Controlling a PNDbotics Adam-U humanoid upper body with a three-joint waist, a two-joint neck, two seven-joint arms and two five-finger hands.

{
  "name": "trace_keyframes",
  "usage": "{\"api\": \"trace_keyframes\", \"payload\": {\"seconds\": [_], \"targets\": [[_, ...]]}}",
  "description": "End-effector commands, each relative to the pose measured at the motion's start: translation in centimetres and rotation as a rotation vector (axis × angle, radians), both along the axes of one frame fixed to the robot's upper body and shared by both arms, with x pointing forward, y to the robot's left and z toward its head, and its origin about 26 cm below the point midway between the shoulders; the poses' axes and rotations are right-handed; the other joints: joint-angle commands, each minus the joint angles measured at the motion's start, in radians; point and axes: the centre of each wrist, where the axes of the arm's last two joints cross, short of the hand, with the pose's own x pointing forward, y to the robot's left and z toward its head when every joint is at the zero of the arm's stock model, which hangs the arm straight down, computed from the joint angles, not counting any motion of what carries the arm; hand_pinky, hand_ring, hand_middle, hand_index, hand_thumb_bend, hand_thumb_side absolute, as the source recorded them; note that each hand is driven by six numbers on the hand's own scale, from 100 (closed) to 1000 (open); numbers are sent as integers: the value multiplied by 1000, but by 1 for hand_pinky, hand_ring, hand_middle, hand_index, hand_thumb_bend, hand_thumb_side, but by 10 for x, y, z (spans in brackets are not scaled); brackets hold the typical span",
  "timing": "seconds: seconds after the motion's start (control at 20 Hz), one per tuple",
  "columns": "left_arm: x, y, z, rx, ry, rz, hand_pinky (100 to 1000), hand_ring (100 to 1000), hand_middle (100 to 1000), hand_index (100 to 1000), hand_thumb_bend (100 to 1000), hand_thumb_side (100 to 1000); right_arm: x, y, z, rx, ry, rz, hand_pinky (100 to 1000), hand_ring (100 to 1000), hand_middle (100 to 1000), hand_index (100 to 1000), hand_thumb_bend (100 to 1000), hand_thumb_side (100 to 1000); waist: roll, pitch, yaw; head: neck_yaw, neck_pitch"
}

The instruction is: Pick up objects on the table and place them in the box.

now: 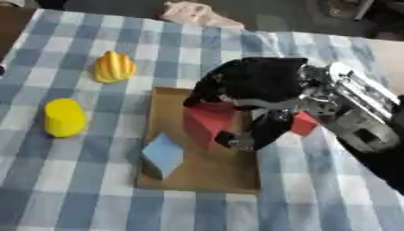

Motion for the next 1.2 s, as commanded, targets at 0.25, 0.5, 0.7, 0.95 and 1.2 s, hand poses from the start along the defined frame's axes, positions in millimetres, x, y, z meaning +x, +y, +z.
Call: {"api": "trace_keyframes", "payload": {"seconds": [0.25, 0.5, 0.7, 0.95, 1.2], "targets": [[-3, -2, 6, 5, -23, -11, 825, 791, 682, 805, 142, 817, 18, -10, -12, 0, -36, -54, 819, 871, 689, 825, 100, 305, 10, -13, -1, -3, -14], [-3, -2, 6, 6, -18, -10, 825, 791, 682, 805, 142, 819, 18, -13, -14, -13, -2, -31, 942, 1000, 938, 1000, 141, 454, 12, -13, -6, 0, -14], [-3, -2, 5, 10, -13, -11, 826, 791, 682, 806, 143, 821, 16, -15, -11, -11, 33, -16, 981, 1000, 969, 1000, 204, 319, 13, -15, -11, 4, -14], [-3, -1, 4, 13, -9, -12, 826, 791, 682, 805, 143, 821, 17, -22, -7, 31, 72, -42, 992, 1000, 977, 1000, 124, 392, 14, -18, -16, 8, -15], [-3, -1, 4, 15, -7, -12, 826, 792, 682, 804, 143, 822, 11, -25, 2, 94, 87, -30, 988, 1000, 958, 1000, 100, 338, 14, -21, -20, 13, -14]]}}
